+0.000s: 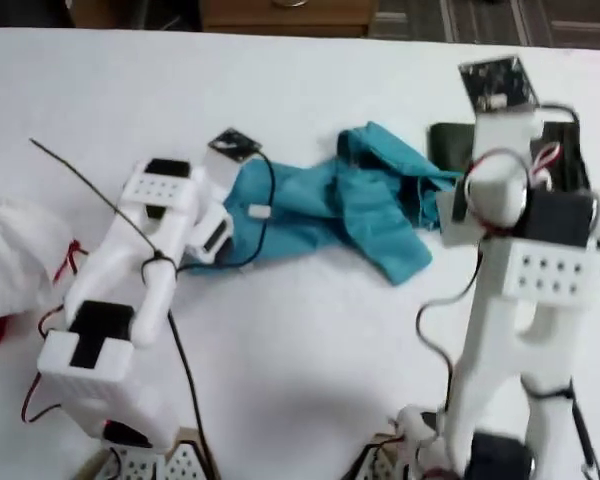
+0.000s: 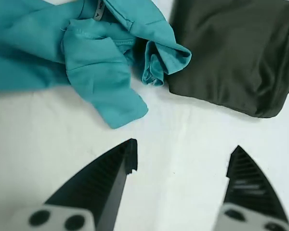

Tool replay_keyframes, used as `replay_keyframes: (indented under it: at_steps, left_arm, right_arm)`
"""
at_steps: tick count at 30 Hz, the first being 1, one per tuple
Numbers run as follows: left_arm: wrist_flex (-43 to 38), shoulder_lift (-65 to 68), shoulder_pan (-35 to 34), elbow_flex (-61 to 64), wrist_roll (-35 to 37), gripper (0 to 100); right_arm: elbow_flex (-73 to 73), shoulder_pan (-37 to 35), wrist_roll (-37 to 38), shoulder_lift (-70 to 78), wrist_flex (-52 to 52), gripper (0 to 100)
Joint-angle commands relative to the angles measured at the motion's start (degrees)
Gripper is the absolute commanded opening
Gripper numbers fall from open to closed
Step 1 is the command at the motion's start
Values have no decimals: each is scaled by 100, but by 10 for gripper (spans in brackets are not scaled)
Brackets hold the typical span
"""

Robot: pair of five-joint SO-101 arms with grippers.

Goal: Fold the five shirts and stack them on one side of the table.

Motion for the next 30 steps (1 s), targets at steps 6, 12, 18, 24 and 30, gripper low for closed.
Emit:
replay_keyframes:
  at_steps: [6, 12, 18, 24, 30]
  left_arm:
    - [-62, -53, 53, 57, -44, 124]
    - [-62, -105, 88, -295, -26, 25]
    - [782, -105, 44, -1262, -26, 26]
    - [2215, -105, 35, -2580, -18, 26]
    - [3429, -141, 35, -3811, -9, 26]
  right_arm:
    - [2611, 66, 53, -1771, -1138, 292]
    - [3903, 40, 53, -2448, -1763, 292]
    - [4985, 57, 53, -2563, -2659, 292]
    - [5495, 31, 53, -2563, -3257, 292]
    - [5503, -4, 9, -2563, -3275, 292]
